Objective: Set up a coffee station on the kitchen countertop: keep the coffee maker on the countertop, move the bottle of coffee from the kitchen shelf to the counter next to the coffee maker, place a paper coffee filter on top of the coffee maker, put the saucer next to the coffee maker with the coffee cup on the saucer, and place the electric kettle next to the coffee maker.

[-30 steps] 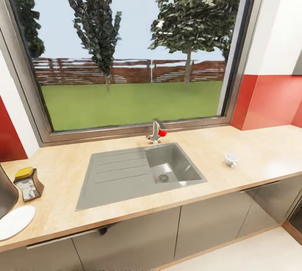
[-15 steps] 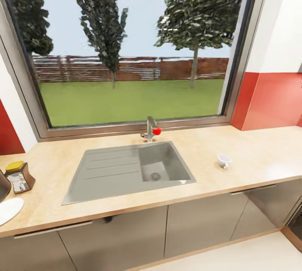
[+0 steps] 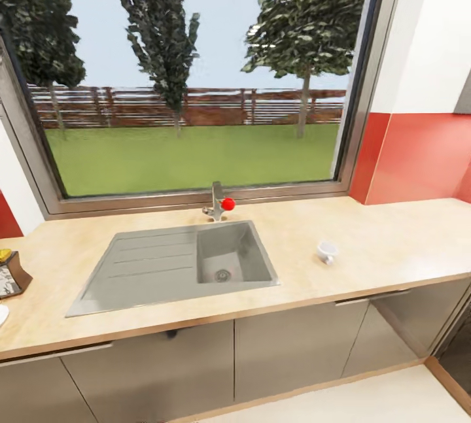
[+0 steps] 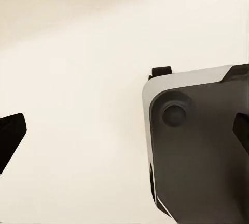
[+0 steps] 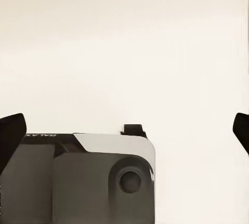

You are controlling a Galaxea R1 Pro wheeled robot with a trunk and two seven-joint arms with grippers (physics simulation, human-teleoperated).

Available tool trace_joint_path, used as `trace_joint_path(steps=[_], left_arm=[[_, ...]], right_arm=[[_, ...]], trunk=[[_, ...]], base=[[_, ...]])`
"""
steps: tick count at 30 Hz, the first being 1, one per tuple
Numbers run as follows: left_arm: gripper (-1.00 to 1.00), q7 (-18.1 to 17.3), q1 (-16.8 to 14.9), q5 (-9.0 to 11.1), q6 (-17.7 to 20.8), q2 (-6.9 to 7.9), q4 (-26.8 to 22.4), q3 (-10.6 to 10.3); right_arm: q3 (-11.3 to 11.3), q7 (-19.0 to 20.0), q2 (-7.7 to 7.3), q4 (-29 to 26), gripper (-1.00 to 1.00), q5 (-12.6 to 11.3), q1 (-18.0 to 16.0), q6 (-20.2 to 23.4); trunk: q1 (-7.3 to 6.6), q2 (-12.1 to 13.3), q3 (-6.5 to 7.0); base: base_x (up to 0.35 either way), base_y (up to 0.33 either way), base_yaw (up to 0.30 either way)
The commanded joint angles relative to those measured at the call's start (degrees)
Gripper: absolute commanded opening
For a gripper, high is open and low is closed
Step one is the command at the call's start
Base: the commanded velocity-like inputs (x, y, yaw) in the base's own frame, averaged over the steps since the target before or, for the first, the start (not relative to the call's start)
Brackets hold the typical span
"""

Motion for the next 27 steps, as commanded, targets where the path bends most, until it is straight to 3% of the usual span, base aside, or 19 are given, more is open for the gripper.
trace_joint_path(steps=[1, 14, 27], left_arm=[[1.00, -0.03, -0.03, -0.59, 0.28, -0.04, -0.11, 0.32], [1.00, -0.03, -0.03, -0.58, 0.28, -0.06, -0.08, 0.32], [1.00, -0.03, -0.03, -0.56, 0.28, -0.04, -0.04, 0.32]], right_arm=[[-0.49, -0.12, 0.02, 0.03, 1.00, 0.59, -0.04, -0.17], [-0.50, -0.13, 0.04, 0.02, 1.00, 0.60, -0.04, -0.17], [-0.32, -0.13, -0.39, 0.11, 1.00, 0.88, -0.04, -0.17]], trunk=[[0.02, -0.10, -0.11], [0.02, -0.10, -0.11], [0.02, -0.10, -0.11]], base=[[0.000, -0.319, 0.211], [-0.020, -0.319, 0.255], [-0.142, -0.304, 0.023]])
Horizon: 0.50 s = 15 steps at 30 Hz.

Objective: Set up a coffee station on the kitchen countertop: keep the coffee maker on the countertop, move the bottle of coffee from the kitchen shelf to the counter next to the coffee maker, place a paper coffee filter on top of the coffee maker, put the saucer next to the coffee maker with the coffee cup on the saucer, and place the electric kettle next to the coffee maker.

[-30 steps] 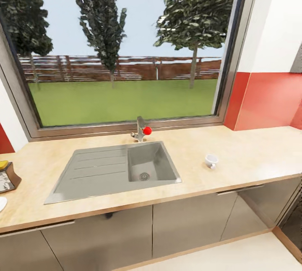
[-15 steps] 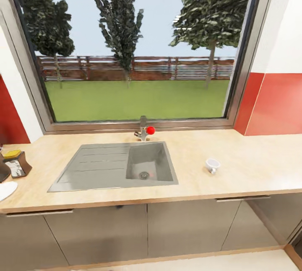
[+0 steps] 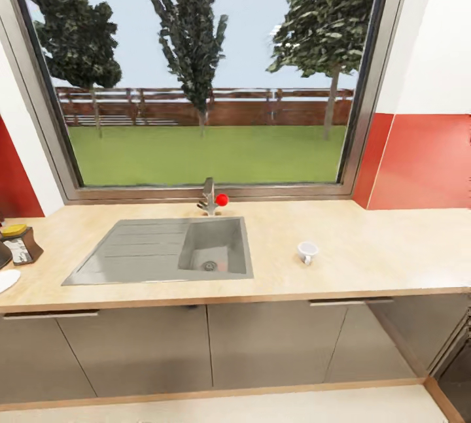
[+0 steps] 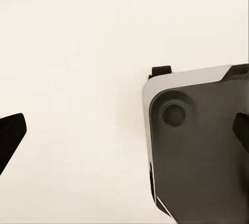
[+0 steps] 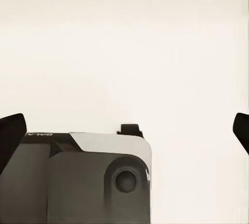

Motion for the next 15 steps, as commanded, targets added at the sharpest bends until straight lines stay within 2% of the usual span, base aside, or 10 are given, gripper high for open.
trace_joint_path(steps=[1, 5, 10, 11, 13, 15], left_arm=[[1.00, -0.02, -0.02, -0.58, 0.32, -0.04, -0.12, 0.33], [1.00, -0.02, -0.02, -0.56, 0.37, 0.01, -0.15, 0.33], [1.00, -0.02, -0.02, -0.57, 0.26, 0.05, -0.12, 0.28], [1.00, -0.02, 0.04, -0.70, 0.33, 1.54, 0.50, 0.10], [1.00, -0.02, 0.06, -0.76, 0.22, 2.15, 1.29, 0.08], [1.00, 0.02, 0.05, -0.75, 0.25, 3.59, 2.02, 0.09]], right_arm=[[-0.48, -0.11, 0.02, 0.05, 1.00, 0.58, -0.05, -0.18], [-0.53, -0.17, 0.08, -0.01, 1.00, 0.56, -0.05, -0.18], [-0.58, -0.18, 0.23, -0.01, 1.00, 0.51, -0.05, -0.18], [-0.82, -0.16, 0.24, -2.51, 1.00, 0.34, -0.05, -0.09], [-0.85, -0.20, 0.50, -6.81, 1.00, 0.22, -0.05, -0.05], [-0.89, -0.21, 1.90, -15.03, 1.00, 0.06, -0.09, -0.02]], trunk=[[0.00, -0.10, -0.11], [0.00, -0.10, -0.11], [0.00, -0.10, -0.11], [0.00, -0.10, -0.11], [0.00, -0.10, -0.11], [0.00, -0.10, -0.11]], base=[[-0.160, -0.297, 0.000], [-0.190, -0.274, 0.000], [-0.244, -0.163, 0.000], [-0.011, -0.006, 0.000], [-0.006, -0.003, 0.000], [-0.003, -0.001, 0.000]])
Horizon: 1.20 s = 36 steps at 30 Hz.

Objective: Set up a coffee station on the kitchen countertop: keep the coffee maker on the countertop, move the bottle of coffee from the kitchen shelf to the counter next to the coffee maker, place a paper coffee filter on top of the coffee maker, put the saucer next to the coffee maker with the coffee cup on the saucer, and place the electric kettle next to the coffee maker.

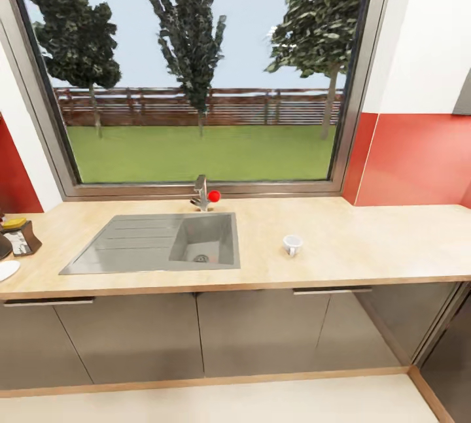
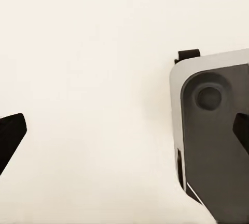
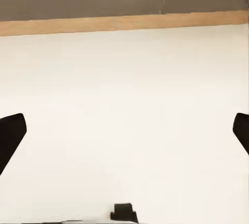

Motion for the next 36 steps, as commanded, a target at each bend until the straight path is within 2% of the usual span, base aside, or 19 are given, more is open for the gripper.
trace_joint_path(steps=[1, 3, 6, 11, 14, 17, 19, 21, 25, 26, 28, 29, 36], left_arm=[[1.00, -0.04, -0.02, -0.54, 0.31, 0.39, 0.01, 0.36], [1.00, -0.01, -0.01, -0.24, 0.47, 1.83, 0.68, 0.53], [1.00, 0.00, 0.00, 0.65, 0.51, 2.84, 2.26, 1.79], [1.00, -0.07, 0.00, 1.10, 0.35, 3.24, 3.49, 3.24], [1.00, -0.08, 0.00, 1.18, 0.32, 3.22, 3.68, 3.52], [1.00, -0.09, 0.00, 1.20, 0.47, 3.24, 3.73, 3.59], [1.00, -0.10, 0.00, 1.15, 0.61, 3.23, 3.77, 3.53], [1.00, -0.16, 0.00, 1.10, 0.69, 3.19, 3.84, 3.41], [1.00, -0.31, 0.02, 0.99, 0.78, 3.14, 4.84, 3.00], [1.00, -0.32, 0.01, 0.98, 0.79, 3.15, 5.15, 2.95], [1.00, -0.34, 0.05, 0.94, 0.82, 3.28, 6.50, 2.81], [1.00, -0.34, 0.08, 0.88, 0.83, 3.35, 6.95, 2.78], [1.00, -0.29, 0.13, 0.87, 0.86, 3.30, 7.53, 2.70]], right_arm=[[-0.41, -0.11, 0.53, -1.92, 1.00, 0.57, -0.05, -0.19], [-0.37, -0.10, 2.33, -7.77, 1.00, 0.52, -0.07, -0.21], [-0.35, -0.08, 3.80, -14.06, 1.00, 0.49, -0.15, -0.29], [-0.35, -0.01, 4.69, -22.72, 1.00, -0.07, -0.83, -0.15], [-0.30, 0.01, 5.06, -27.35, 1.00, -1.75, -3.15, 0.08], [-0.24, 0.00, 5.26, -29.11, 1.00, -3.60, -6.03, 0.80], [-0.20, 0.00, 5.34, -29.76, 1.00, -4.86, -9.60, 3.55], [-0.19, 0.03, 5.37, -29.97, 1.00, -5.19, -11.44, 6.01], [-0.17, 0.14, 5.39, -30.54, 1.00, -5.65, -16.80, 16.82], [-0.15, 0.15, 5.40, -30.58, 1.00, -5.67, -17.50, 18.13], [-0.10, 0.01, 5.40, -30.70, 1.00, -5.75, -21.81, 23.52], [-0.12, -0.21, 5.38, -30.76, 1.00, -5.64, -25.15, 26.16], [-0.48, -0.26, 4.95, -32.41, 1.00, -5.52, -26.23, 29.21]], trunk=[[0.02, -0.09, -0.12], [0.02, -0.09, -0.12], [0.02, -0.09, -0.12], [0.02, -0.09, -0.12], [0.02, -0.09, -0.12], [0.02, -0.09, -0.12], [0.02, -0.09, -0.12], [0.02, -0.09, -0.12], [0.02, -0.09, -0.12], [0.02, -0.09, -0.12], [0.02, -0.09, -0.12], [0.02, -0.09, -0.12], [0.02, -0.09, -0.12]], base=[[-0.002, -0.001, 0.000], [-0.001, 0.000, 0.000], [0.000, 0.000, 0.000], [0.000, 0.000, 0.000], [0.000, 0.000, 0.000], [0.000, 0.000, 0.000], [0.000, 0.000, 0.000], [0.000, 0.000, 0.000], [0.000, 0.000, 0.000], [0.000, 0.000, 0.000], [0.015, 0.000, 0.000], [0.254, 0.000, 0.000], [0.310, -0.021, 0.000]])
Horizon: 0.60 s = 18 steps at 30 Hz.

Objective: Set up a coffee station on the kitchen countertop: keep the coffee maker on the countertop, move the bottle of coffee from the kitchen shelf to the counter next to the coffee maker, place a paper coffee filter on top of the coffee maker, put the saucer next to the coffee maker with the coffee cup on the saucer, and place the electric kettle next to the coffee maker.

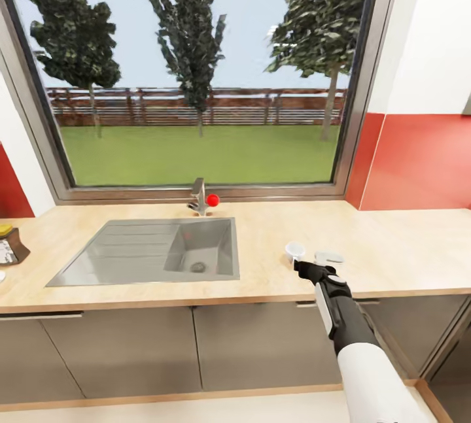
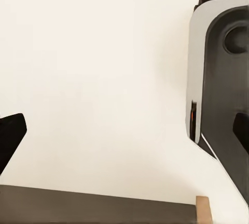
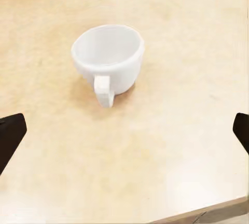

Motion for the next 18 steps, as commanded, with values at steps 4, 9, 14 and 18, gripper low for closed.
trace_joint_path(steps=[4, 9, 14, 18], left_arm=[[1.00, -0.02, 0.09, -0.57, 0.34, 0.04, 0.75, 0.47], [1.00, -0.12, 0.11, -0.27, 0.50, -0.65, 1.75, 0.45], [1.00, -0.22, 0.11, -0.18, 0.17, -0.26, 2.65, 0.47], [1.00, -0.23, 0.11, -0.22, 0.03, -0.22, 3.03, 0.46]], right_arm=[[-0.12, 0.18, -0.08, -0.17, 1.00, 0.69, -0.09, 0.55], [-0.37, 0.00, 0.24, -0.54, 1.00, 0.69, -0.08, 1.69], [-0.30, -0.03, 0.55, -1.68, 1.00, 0.69, -0.09, 1.33], [-0.28, -0.02, 0.47, -1.82, 1.00, 0.68, -0.09, 1.28]], trunk=[[0.05, -0.09, -0.11], [0.05, -0.09, -0.11], [0.05, -0.09, -0.11], [0.05, -0.09, -0.11]], base=[[0.291, -0.191, 0.000], [0.000, 0.000, 0.000], [0.059, 0.000, 0.000], [0.176, -0.010, 0.000]])
